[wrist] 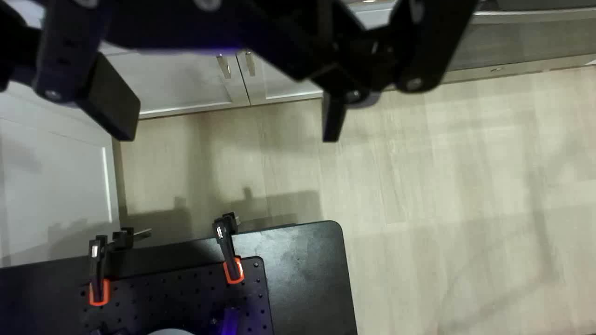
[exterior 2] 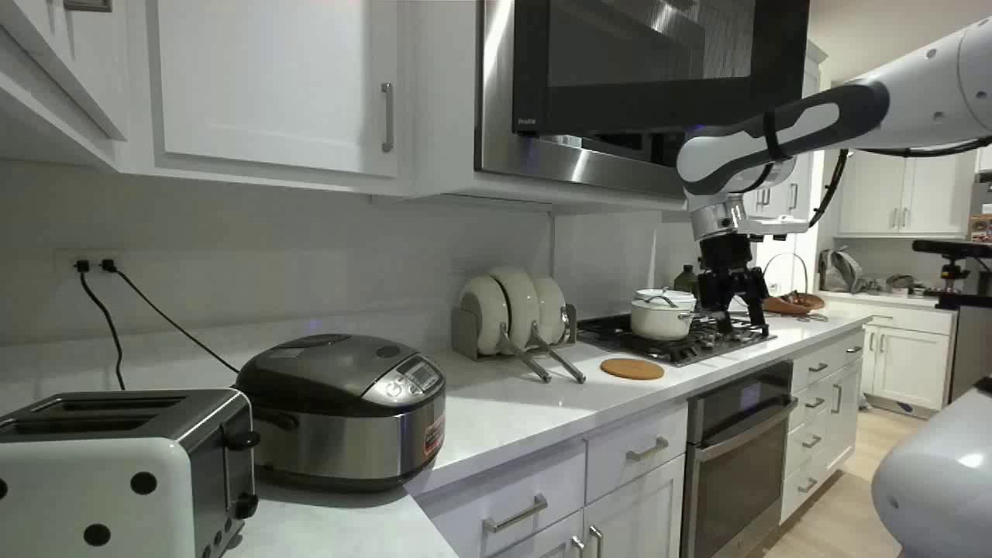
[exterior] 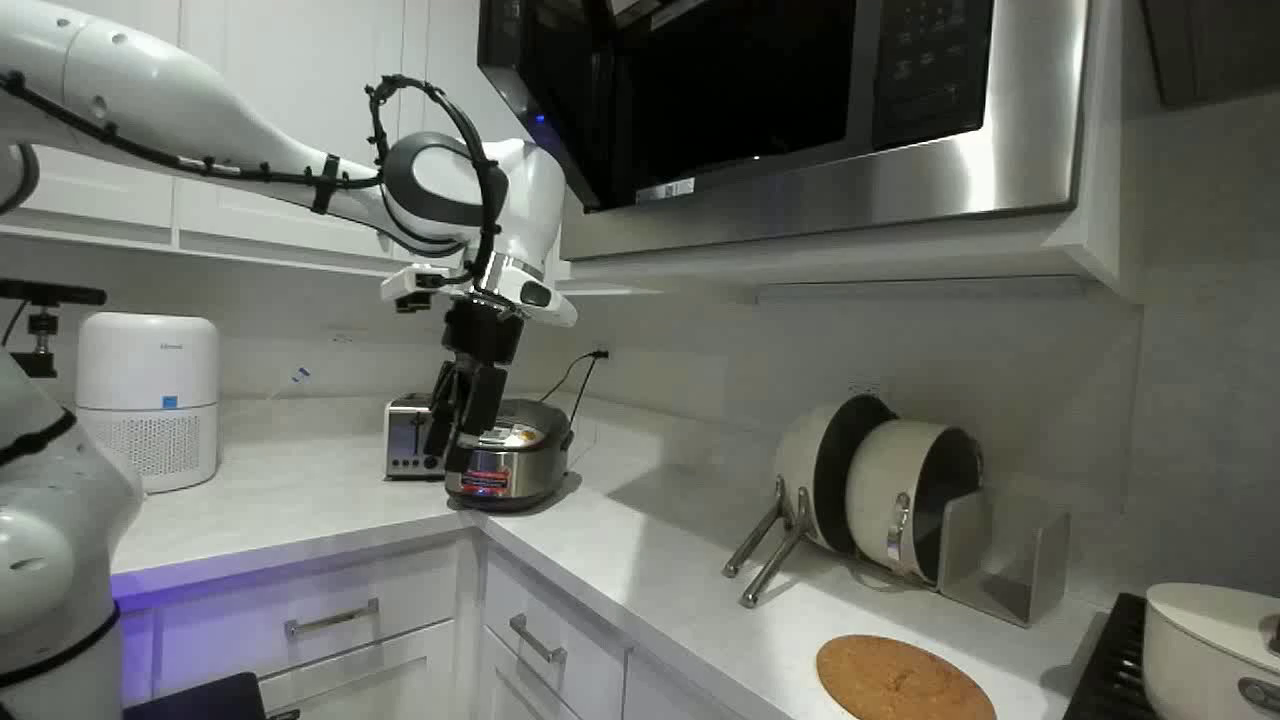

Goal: Close the door of the microwave

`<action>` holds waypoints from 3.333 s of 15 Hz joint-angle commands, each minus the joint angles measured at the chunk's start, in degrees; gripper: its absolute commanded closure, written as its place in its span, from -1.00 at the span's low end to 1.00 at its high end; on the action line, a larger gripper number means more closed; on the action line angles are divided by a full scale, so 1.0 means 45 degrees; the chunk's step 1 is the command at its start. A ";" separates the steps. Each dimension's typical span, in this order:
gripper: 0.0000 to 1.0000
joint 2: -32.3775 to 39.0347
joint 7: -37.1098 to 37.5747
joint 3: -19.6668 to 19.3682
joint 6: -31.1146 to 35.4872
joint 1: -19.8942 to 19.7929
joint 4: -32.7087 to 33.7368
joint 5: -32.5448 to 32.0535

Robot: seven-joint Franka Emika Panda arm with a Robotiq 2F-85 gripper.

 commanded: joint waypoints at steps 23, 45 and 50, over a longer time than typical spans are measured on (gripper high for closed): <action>-1.00 -0.6805 -0.3705 -0.0361 -0.1876 -0.0492 -0.4197 -0.1223; -1.00 -1.0165 -0.0816 0.2892 0.3346 0.4649 -0.2233 0.2945; -1.00 -0.8950 0.0616 0.3625 0.4294 0.4267 -0.0593 0.3049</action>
